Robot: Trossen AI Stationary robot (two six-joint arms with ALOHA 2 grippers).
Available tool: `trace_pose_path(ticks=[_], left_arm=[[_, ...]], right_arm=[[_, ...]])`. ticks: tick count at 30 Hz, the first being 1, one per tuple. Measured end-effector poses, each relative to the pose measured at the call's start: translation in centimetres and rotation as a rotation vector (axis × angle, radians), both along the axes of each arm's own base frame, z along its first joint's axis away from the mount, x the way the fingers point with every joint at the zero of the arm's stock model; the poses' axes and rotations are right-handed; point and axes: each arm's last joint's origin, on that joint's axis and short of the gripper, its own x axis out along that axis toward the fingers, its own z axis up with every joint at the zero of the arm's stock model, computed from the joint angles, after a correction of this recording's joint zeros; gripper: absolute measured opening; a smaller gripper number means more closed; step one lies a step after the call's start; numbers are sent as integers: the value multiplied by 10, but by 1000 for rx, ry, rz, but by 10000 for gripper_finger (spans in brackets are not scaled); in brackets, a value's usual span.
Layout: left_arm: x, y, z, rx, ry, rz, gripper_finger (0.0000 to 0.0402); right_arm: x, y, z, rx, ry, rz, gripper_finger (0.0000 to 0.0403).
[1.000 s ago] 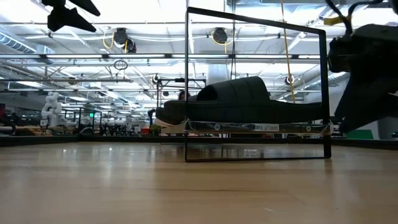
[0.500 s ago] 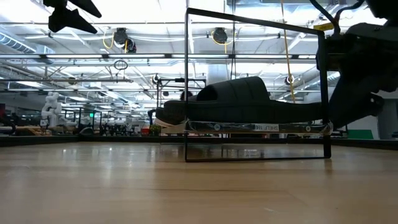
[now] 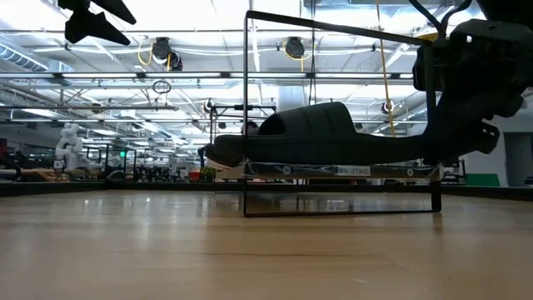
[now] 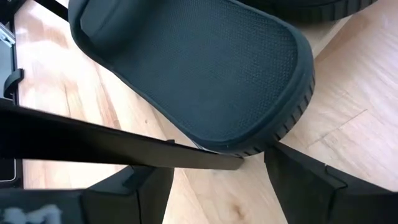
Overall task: Pick and place slides into the shelf
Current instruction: Adjust the shelf
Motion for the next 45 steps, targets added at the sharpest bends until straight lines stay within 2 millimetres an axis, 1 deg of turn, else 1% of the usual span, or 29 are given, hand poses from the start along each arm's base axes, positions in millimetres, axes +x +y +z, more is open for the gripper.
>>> trace_pose_path(ticks=[9,18,25,33,42,45], left_arm=[[0,0,0,14,5,4,234],[0,1,0,32,11,7,234],[0,1,0,34,15,6,234],[-1,1,-1,40,22,2,234],[-1,1,-1,57,30,-10,234],[-1,1,-1,67,34,-17,234]], right_arm=[[0,1,0,42,4,2,238],[7,5,3,89,-59,21,236],[18,13,-3,158,-85,81,209],[34,21,-6,227,-200,115,189],[34,23,-7,258,-190,119,174],[35,23,-5,268,-216,120,173]])
